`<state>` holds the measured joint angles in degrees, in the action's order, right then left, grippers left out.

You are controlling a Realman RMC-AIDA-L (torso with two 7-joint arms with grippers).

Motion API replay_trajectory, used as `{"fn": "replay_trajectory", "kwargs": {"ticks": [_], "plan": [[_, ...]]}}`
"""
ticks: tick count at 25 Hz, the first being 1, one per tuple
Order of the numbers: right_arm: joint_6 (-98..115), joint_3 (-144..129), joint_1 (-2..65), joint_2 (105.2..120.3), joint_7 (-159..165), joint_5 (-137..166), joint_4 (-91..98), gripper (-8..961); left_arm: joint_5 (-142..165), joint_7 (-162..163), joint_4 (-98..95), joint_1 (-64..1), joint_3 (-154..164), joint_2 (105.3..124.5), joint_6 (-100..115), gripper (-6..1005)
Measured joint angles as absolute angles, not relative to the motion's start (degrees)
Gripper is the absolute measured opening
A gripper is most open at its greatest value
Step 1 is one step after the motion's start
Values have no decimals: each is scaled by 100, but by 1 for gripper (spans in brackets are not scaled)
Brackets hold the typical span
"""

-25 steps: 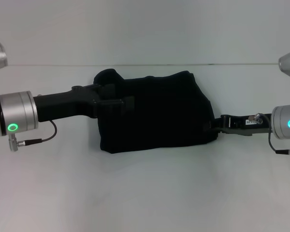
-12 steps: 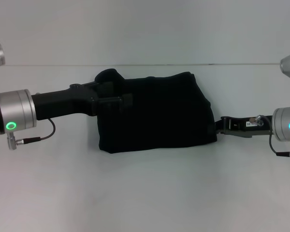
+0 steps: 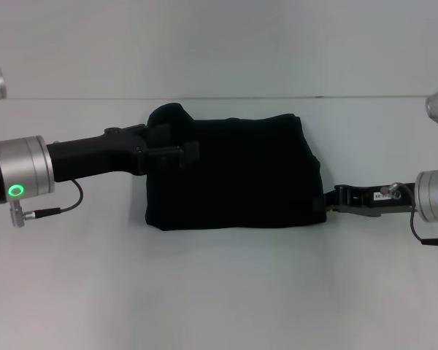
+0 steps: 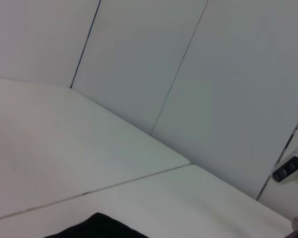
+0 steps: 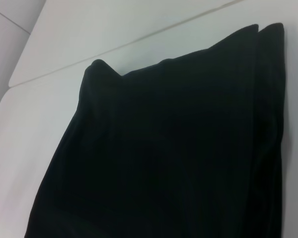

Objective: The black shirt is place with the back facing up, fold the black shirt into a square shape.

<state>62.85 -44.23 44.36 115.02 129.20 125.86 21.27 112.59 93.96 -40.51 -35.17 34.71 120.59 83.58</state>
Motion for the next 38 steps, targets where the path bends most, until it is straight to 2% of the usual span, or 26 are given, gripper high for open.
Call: {"fn": "replay_trajectory", "kwargs": {"ticks": [19, 28, 33, 38], "plan": [[6892, -4166, 4176, 11461, 12588, 12587, 2509, 110, 11244, 9445, -4042, -3526, 3471, 12058, 8359, 909], [7594, -3567, 3650, 11384, 12460, 12539, 3462, 335, 11203, 9424, -4014, -3624, 3472, 12076, 8343, 910], [8176, -3113, 3545, 11253, 11799, 12149, 3697, 507, 11198, 9470, -3988, -3736, 3482, 12095, 8331, 910], [8515, -3055, 3579, 11132, 11075, 11742, 3709, 562, 11138, 9573, -3981, -3796, 3479, 12101, 8351, 911]]}}
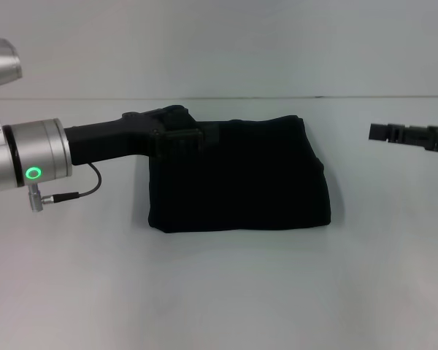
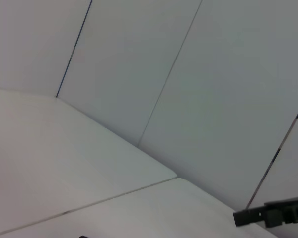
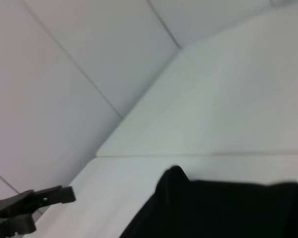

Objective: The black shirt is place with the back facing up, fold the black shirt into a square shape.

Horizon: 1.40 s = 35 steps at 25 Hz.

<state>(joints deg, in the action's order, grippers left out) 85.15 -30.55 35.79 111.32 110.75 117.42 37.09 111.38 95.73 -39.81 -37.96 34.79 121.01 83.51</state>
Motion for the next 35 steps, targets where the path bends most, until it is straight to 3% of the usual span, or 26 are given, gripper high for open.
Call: {"fn": "replay_trajectory", "kwargs": {"ticks": [6, 11, 14, 20, 35], "plan": [[8393, -3071, 3717, 11081, 10873, 11701, 3829, 796, 11135, 9576, -4023, -3848, 3523, 12084, 8381, 914], [8366, -3110, 3769, 11117, 10692, 11723, 3933, 897, 11190, 9571, -4014, -3896, 3540, 12032, 8319, 911], [8247, -3116, 3809, 11135, 10525, 11727, 3924, 894, 11233, 9524, -4000, -3914, 3578, 11998, 8125, 910], [7811, -3532, 3981, 11324, 9810, 11743, 3838, 887, 11562, 9264, -3923, -3996, 4160, 12012, 7107, 907], [7260, -4348, 4124, 11334, 9869, 11831, 3917, 882, 11785, 9076, -4028, -4095, 4509, 12032, 6898, 904]]}}
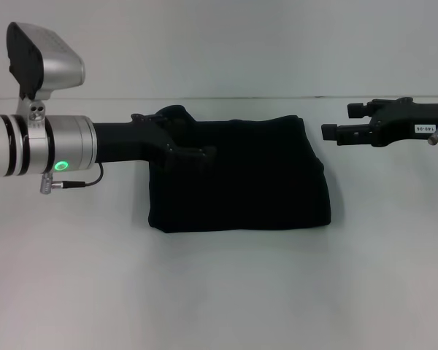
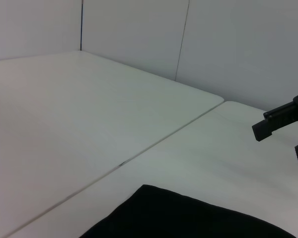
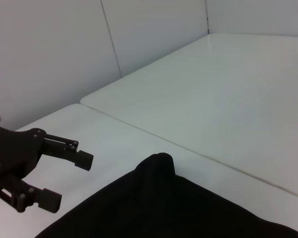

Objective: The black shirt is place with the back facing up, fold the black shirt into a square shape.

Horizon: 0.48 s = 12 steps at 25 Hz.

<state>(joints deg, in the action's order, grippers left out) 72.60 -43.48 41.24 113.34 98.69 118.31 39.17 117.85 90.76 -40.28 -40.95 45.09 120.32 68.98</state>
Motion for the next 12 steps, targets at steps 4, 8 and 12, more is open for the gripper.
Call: {"fn": "replay_trajectory", "kwargs": {"ticks": [4, 8, 12], "plan": [[7274, -4354, 4126, 11316, 9860, 11831, 3921, 881, 11789, 9072, -4035, -4109, 4509, 12039, 6898, 904], [7269, -4369, 4140, 11294, 9856, 11916, 3914, 881, 11809, 9070, -4042, -4114, 4509, 12034, 6880, 905], [7242, -4386, 4275, 11313, 9918, 12302, 3885, 881, 11874, 9069, -4043, -4119, 4513, 12029, 6844, 905]]}}
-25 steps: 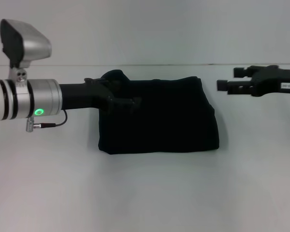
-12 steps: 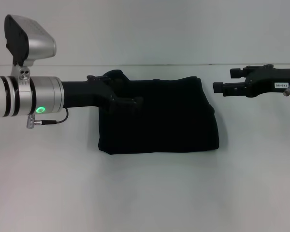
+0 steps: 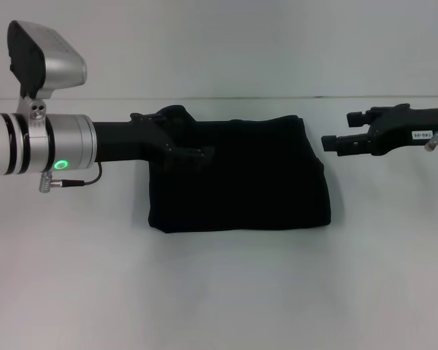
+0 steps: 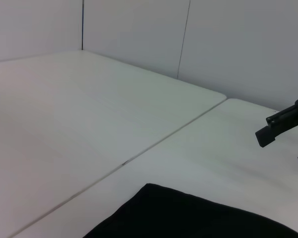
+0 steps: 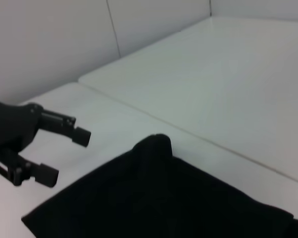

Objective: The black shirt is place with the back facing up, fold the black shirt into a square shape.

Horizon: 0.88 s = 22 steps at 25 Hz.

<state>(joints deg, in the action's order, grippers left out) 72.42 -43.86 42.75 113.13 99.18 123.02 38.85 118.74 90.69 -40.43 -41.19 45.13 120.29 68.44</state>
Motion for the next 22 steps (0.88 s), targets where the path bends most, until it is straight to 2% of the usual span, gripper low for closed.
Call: {"fn": "replay_trajectory", "kwargs": {"ticks": [22], "plan": [[6739, -5021, 4504, 11513, 9974, 12385, 3719, 882, 12027, 9067, -4043, -4108, 4667, 12076, 6679, 904]]}}
